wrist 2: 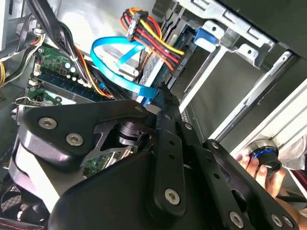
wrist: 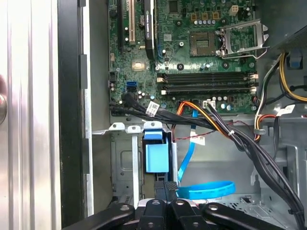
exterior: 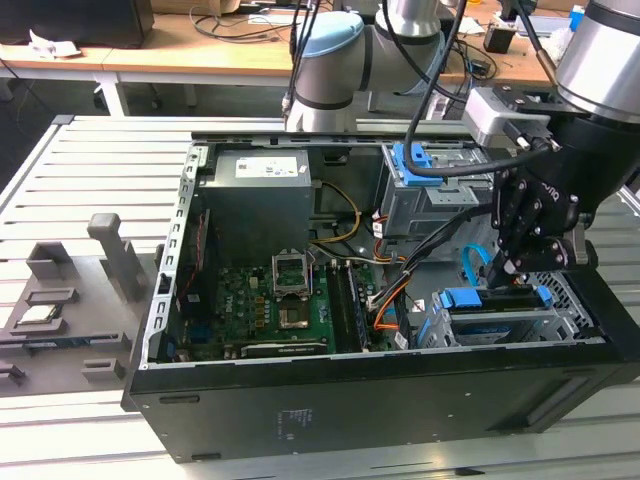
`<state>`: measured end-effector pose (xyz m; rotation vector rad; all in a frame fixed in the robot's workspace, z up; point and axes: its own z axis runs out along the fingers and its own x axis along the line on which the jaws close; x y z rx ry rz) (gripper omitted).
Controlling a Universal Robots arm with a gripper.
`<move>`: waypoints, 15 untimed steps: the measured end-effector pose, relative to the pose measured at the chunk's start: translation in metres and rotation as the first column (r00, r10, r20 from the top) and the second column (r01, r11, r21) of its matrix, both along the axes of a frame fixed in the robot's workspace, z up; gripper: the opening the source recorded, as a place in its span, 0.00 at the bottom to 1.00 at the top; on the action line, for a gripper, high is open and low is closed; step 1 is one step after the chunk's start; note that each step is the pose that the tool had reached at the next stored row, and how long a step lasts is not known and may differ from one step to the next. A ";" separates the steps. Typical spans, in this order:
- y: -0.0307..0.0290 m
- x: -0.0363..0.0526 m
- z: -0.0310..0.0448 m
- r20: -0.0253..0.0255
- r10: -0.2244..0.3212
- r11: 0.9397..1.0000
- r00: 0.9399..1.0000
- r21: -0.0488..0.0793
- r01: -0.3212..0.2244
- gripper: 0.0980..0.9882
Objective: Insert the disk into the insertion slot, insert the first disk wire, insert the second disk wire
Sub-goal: 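Insert the second disk wire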
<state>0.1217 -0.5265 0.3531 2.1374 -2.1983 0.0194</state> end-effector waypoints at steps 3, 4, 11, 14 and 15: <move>-0.0028 0.0036 -0.0019 0.000 -0.005 1.000 1.000 0.000 0.005 0.01; -0.0040 0.0044 -0.0024 0.000 -0.006 1.000 1.000 0.000 0.006 0.01; -0.0053 0.0057 -0.0059 0.000 -0.020 1.000 1.000 0.000 0.020 0.01; -0.0046 0.0060 -0.0063 0.000 -0.021 1.000 1.000 0.000 0.021 0.01; -0.0045 0.0060 -0.0062 0.000 -0.021 1.000 1.000 0.000 0.021 0.01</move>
